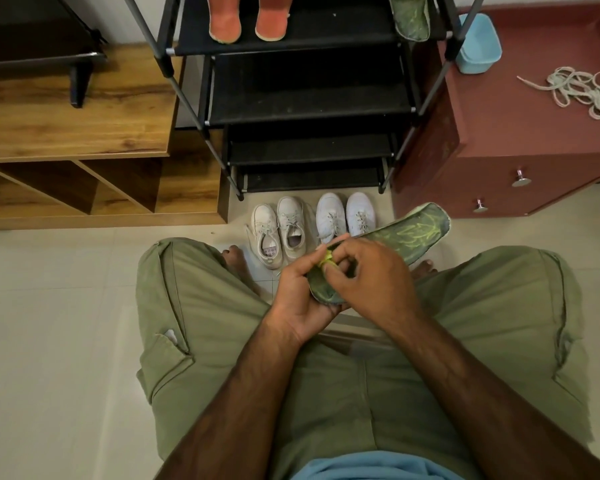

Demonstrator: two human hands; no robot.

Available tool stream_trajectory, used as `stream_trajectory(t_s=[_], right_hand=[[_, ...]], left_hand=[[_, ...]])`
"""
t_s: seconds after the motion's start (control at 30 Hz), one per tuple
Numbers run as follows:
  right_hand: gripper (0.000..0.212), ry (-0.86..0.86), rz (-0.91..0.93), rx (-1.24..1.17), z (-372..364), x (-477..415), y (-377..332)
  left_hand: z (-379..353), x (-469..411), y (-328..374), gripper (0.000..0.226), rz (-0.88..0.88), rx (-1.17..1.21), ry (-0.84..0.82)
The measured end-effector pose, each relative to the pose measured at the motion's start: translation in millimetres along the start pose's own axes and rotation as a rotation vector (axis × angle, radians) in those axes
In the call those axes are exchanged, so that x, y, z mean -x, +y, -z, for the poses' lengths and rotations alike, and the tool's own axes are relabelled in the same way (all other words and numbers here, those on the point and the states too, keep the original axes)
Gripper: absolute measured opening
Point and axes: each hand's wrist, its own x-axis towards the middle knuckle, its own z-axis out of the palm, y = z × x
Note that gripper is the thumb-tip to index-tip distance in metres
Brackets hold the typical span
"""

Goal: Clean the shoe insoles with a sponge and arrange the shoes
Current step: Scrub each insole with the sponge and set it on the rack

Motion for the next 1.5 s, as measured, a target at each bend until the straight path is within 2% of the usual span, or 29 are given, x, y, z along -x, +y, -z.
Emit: stream_trajectory(t_s=[0.13,0.3,0.43,0.53,0.67,0.83,1.0,1.13,1.3,1.43,1.5], right_hand=[[0.011,-0.106,0.060,-0.043,0.4,7.3,-5.5],[0.005,0.091,-0.108,-0.241,21.9,-2.1,11.4],[0.011,0.000,-0.107,-0.217,14.8,6.6,9.6],[0.024,-0.064,-0.063,-0.199,3.7,12.6,4.2],[0.019,-0.123,0.037,-0.136,-1.1,14.5,-1.7],[0.014,-0.033,-0.078,-0.039,4.5,13.2,-3.1],[0.012,-0.158,-0.041,-0.104,1.2,19.7,-13.5],[0.010,-0.029,-0.153,-0.018,6.1,15.0,-6.8],[0.012,-0.189,0.003,-0.109,6.2,20.7,-17.6],[0.018,-0.106,-0.027,0.016,17.6,12.1,1.2],[0.020,-0.120,0.006,0.029,15.2,13.2,-1.4]], left_hand=[[1.1,0.7,2.3,0.046,-0.027,0.016,0.014],[-2.9,1.5,3.0,0.047,-0.074,0.000,0.004],[-5.8,-0.1,3.8,0.047,-0.100,0.016,0.016],[-7.1,1.8,4.5,0.049,-0.130,0.032,0.014],[-4.1,1.9,6.2,0.048,-0.162,0.050,0.033],[-5.1,1.7,6.0,0.049,-0.164,0.039,0.065],[-3.9,2.2,5.6,0.047,-0.194,0.023,0.067],[-2.5,1.1,5.1,0.048,-0.216,0.040,0.045],[2.4,0.4,4.8,0.049,-0.236,0.021,0.006],[1.7,-0.3,6.3,0.049,-0.223,0.046,0.002],[0.2,-1.0,5.7,0.049,-0.221,0.029,0.001]])
